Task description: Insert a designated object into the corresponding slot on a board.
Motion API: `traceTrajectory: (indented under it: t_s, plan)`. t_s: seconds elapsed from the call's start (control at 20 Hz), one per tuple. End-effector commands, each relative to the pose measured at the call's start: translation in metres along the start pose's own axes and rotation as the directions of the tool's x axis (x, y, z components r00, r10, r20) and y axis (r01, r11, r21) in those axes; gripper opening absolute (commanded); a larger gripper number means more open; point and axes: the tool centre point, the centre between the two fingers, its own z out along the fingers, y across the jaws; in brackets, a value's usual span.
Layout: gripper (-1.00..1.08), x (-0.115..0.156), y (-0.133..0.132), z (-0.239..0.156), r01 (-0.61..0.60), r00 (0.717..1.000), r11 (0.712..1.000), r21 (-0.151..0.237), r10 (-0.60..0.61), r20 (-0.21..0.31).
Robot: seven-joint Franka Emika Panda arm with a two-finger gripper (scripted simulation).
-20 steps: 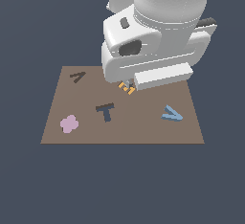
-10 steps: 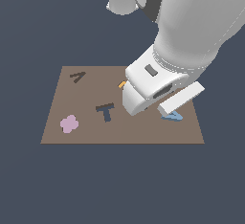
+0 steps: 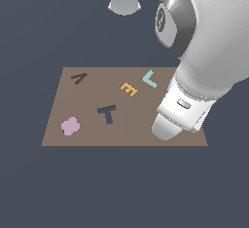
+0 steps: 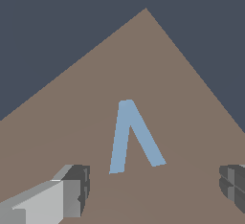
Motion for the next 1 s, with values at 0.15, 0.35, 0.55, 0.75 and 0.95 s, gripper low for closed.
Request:
traceTrajectory:
  t_s: [0.15, 0.35, 0.55, 0.75, 0.95]
  plan:
    - [1.00, 0.013, -0.007, 0.014, 0.116, 0.993, 0.993, -0.001, -0.116, 0.003]
    - [1.00, 0.018, -0.011, 0.020, 0.162, 0.987, 0.987, -0.001, -0.162, 0.004]
    - [1.00, 0.020, -0.012, 0.022, 0.176, 0.984, 0.984, -0.001, -0.176, 0.005]
    - [1.00, 0.019, -0.013, 0.025, 0.172, 0.985, 0.985, 0.000, -0.172, 0.005]
    - [1.00, 0.019, -0.013, 0.038, 0.175, 0.985, 0.985, -0.001, -0.175, 0.005]
